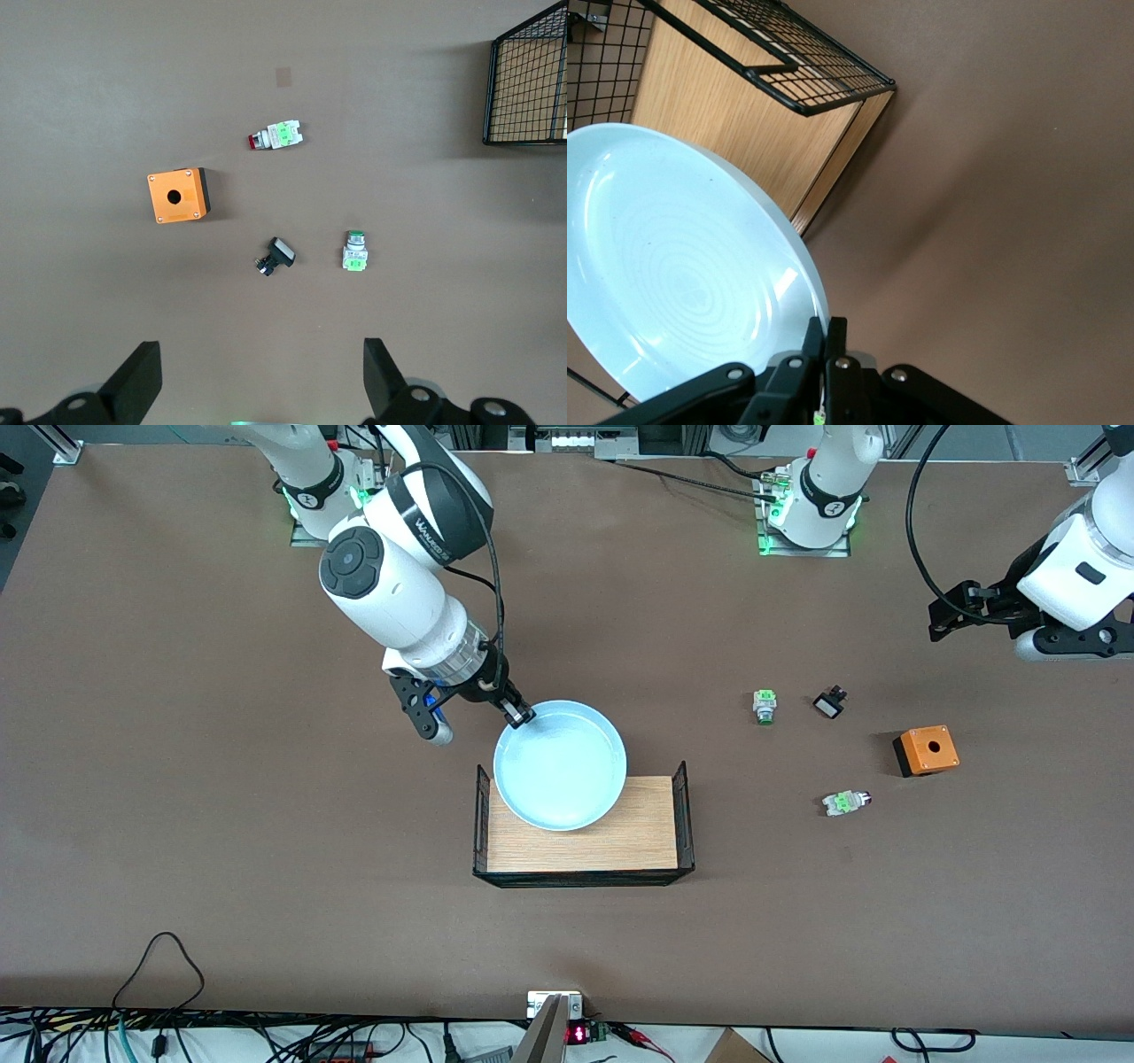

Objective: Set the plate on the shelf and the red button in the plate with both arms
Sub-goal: 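Carry the plate with the right gripper over the wooden tray, then lower the plate onto the tray and open the right gripper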

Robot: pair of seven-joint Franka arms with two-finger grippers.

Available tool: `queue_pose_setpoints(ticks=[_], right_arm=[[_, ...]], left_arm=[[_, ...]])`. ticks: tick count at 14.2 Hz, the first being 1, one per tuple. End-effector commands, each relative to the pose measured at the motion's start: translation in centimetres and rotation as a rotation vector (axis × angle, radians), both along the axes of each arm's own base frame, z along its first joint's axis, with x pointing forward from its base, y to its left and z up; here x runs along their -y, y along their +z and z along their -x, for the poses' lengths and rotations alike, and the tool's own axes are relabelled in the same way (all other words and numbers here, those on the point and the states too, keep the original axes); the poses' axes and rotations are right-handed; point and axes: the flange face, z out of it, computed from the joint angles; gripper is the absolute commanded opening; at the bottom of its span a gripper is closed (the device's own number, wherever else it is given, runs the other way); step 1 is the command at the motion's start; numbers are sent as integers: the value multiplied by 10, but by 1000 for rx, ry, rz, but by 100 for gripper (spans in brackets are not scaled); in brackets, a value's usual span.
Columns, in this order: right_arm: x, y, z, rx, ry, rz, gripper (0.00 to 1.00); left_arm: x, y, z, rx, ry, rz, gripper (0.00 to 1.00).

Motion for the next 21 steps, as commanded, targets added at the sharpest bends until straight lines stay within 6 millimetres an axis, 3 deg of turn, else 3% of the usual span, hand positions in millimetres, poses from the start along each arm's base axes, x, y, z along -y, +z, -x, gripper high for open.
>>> queue_pose_setpoints(ticks=[1,5,21], right_arm=[[-7,-3,-7,1,-7,-12,0],[-6,-11,-18,53,-21,-28,0],[-7,-47,-29,86,5,-15,0]], left_arm=[[-2,5,-3,0,-14,6,100],[-2,5,-3,0,-14,6,100],[-3,5,-4,0,-12,6,100]])
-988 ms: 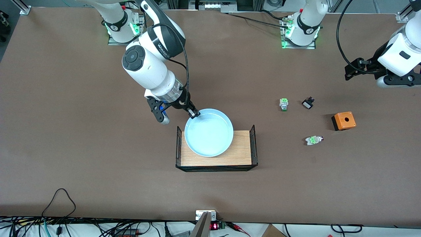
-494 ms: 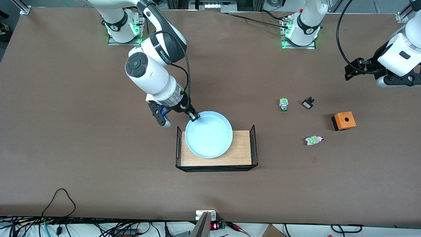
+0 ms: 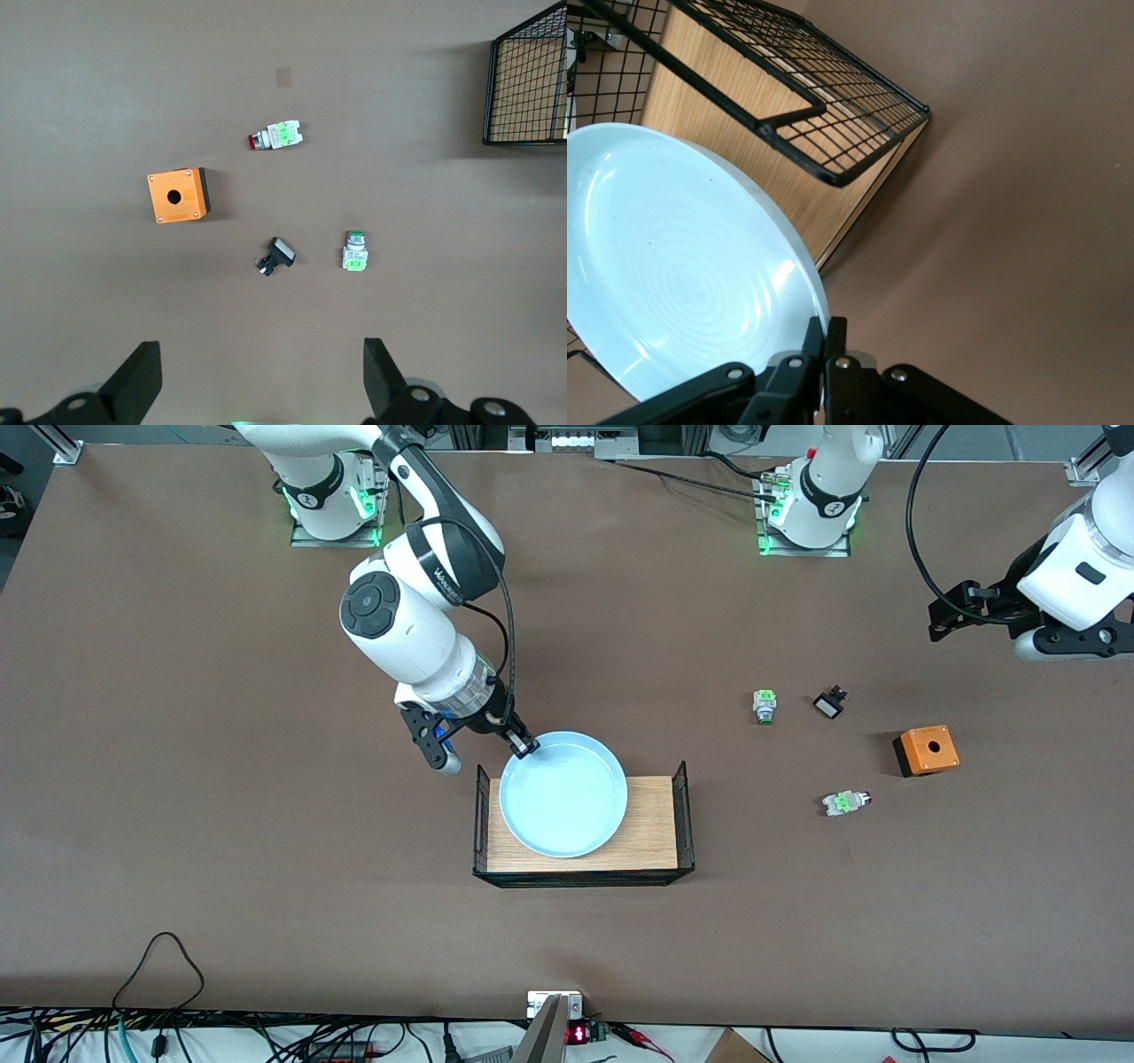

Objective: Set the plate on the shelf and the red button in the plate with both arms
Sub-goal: 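Lower the plate onto the tray and open the right gripper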

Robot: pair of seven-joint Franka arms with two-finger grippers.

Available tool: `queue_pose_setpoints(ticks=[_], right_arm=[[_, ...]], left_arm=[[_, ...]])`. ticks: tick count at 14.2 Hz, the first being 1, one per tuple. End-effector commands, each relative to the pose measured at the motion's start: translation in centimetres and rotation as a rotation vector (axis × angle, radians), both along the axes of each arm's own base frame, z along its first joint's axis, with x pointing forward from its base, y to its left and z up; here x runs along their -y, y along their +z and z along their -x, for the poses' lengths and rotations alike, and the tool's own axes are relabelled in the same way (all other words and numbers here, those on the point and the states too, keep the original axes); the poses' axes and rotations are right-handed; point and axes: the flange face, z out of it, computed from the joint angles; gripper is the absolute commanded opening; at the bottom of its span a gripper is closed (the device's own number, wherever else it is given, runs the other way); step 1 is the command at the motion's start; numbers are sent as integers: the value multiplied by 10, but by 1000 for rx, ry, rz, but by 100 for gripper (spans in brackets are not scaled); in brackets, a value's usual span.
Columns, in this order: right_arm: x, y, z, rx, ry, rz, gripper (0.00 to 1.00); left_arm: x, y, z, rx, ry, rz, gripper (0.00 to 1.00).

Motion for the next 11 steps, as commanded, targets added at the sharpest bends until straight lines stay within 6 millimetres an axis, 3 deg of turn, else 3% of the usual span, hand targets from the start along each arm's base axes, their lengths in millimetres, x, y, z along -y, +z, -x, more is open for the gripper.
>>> queue_pose_setpoints(ticks=[1,8,11], right_arm=[[-6,-4,-6,26,6,-7,0],[-6,-19,-9,13,6,2,0],[-16,-21,-9,30,6,-8,0]], left_arm=[[-3,5,-4,0,-12,6,100],[-3,6,-3,2,-12,6,100],[-2,5,-3,0,-14,6,100]])
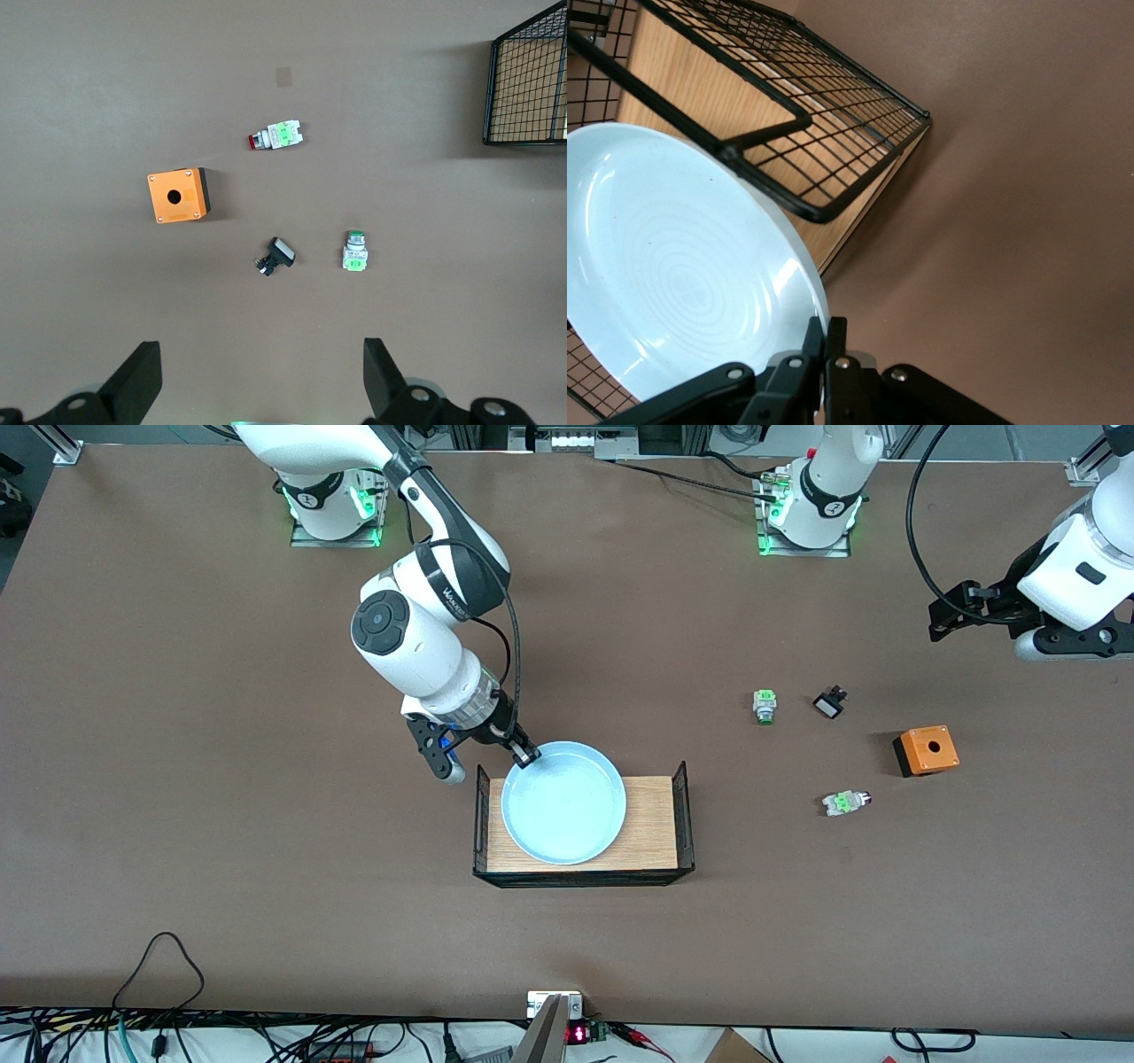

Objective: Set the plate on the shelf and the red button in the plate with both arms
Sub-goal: 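Lower the plate onto the tray and open the right gripper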

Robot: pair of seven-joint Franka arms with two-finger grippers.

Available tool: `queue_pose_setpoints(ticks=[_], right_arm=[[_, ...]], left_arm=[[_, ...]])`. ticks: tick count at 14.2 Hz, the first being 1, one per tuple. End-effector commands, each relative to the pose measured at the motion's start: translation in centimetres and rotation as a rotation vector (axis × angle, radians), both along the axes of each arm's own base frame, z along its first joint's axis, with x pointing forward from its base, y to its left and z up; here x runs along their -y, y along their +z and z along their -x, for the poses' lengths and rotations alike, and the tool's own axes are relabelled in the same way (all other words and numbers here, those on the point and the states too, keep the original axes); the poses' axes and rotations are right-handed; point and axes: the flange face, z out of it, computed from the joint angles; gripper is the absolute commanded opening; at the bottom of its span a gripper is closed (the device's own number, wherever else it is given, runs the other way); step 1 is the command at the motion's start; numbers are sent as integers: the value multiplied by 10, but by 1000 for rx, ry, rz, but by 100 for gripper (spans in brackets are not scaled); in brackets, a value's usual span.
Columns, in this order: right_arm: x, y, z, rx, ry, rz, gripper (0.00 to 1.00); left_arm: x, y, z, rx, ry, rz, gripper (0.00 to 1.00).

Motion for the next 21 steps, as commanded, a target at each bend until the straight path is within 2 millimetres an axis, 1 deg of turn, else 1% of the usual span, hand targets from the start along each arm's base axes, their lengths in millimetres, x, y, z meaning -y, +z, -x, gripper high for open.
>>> queue_pose_setpoints(ticks=[1,3,5,11,12,13,14,15,17,18,21], right_arm=[[-13,-4,-6,39,6,-16,0],[-13,-7,-9,59,-4,-25,0],[-15,-12,-8,54,2,-20,0],[-7,-14,-13,74,25,5,0],[-8,-21,-13,66,26,10,0],[-9,-25,-12,56,21,8,9],[-8,-26,-13,50,5,3,54],[-9,-25,-12,61,25,13,100],[-6,-25,-14,54,16,11,100],[-6,-21,-13,55,14,8,100],[-5,8,-5,23,35,14,100]], left_arm=[[-2,6,-3,2,-13,6,100],[-2,6,-3,2,-14,6,100],[-2,6,-3,2,-14,6,100],[-2,5,-1,-14,-12,3,100],[-2,5,-1,-14,-12,3,100],[-2,5,-1,-12,-12,4,100],[-2,5,-1,-14,-12,3,100],[-2,5,-1,-14,-12,3,100],[-2,4,-2,-17,-12,3,100],[-2,4,-2,-17,-12,3,100],[-2,5,-1,-15,-12,3,100]])
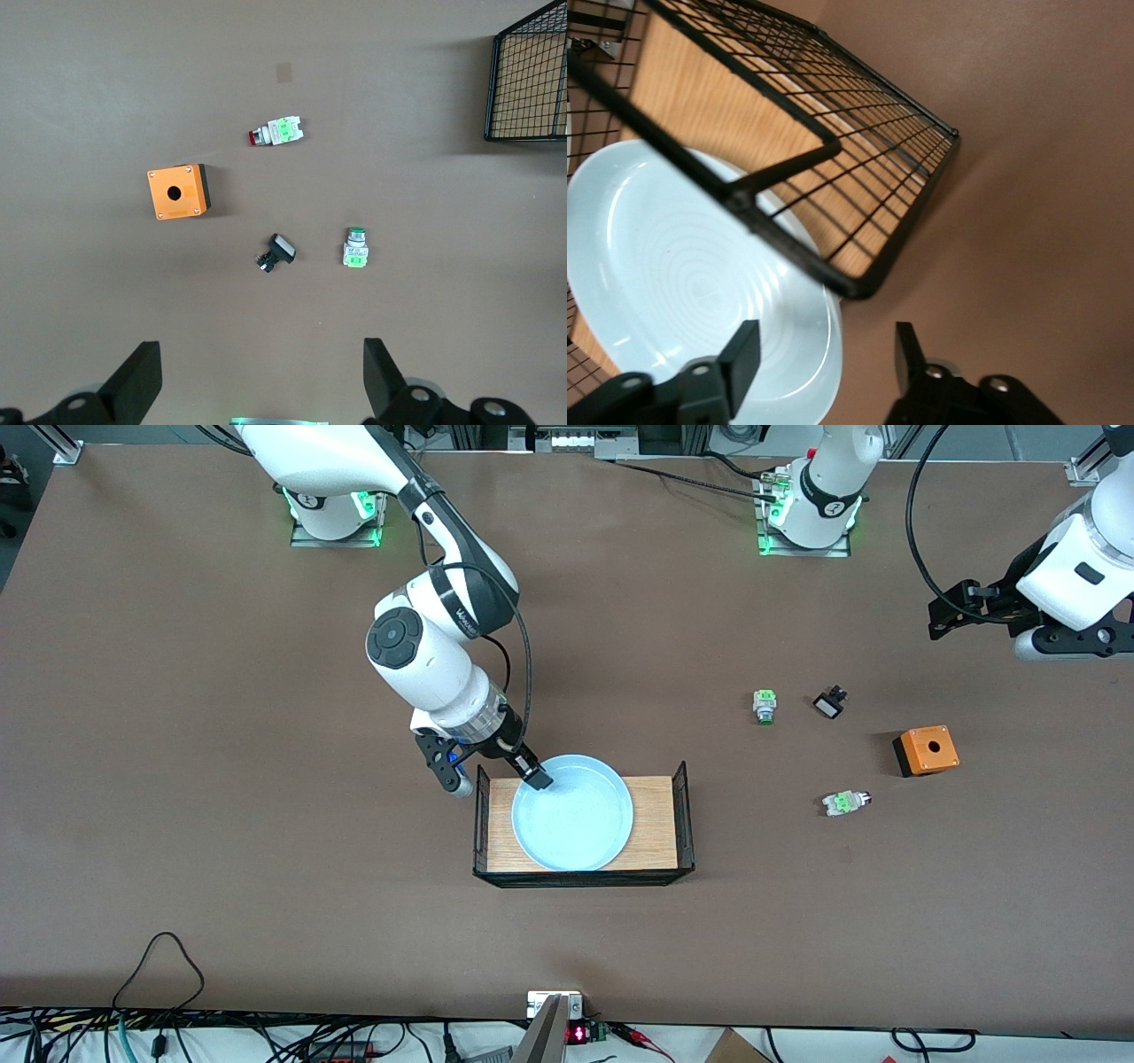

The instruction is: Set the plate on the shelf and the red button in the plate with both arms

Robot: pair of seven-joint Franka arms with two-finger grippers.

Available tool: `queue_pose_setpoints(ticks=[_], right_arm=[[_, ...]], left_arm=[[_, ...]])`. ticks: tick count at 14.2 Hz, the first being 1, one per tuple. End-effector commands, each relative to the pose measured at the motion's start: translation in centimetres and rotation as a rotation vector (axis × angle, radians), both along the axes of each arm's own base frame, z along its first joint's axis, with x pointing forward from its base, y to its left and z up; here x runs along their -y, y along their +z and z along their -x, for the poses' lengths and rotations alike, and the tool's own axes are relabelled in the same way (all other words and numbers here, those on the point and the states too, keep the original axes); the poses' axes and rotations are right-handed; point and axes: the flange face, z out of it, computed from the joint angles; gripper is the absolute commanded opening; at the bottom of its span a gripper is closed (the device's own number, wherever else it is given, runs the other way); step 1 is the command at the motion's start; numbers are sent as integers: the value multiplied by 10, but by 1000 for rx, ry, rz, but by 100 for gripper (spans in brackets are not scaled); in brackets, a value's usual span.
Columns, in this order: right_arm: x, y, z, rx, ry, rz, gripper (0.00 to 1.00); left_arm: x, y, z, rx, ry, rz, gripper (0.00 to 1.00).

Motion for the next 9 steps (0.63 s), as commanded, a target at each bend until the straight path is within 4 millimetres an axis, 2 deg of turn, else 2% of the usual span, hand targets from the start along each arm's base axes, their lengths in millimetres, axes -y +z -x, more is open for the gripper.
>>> queue_pose_setpoints(ticks=[1,6,9], right_arm=[[3,37,7,-34,21,11,100],[22,98,18,-51,52,30,100],[53,133,18,-60,91,56,100]], left_arm=[[-2,5,-2,-7,-13,6,100],[-2,10,0,-24,-6,15,100],[-2,8,-3,-88,-7,14,100]])
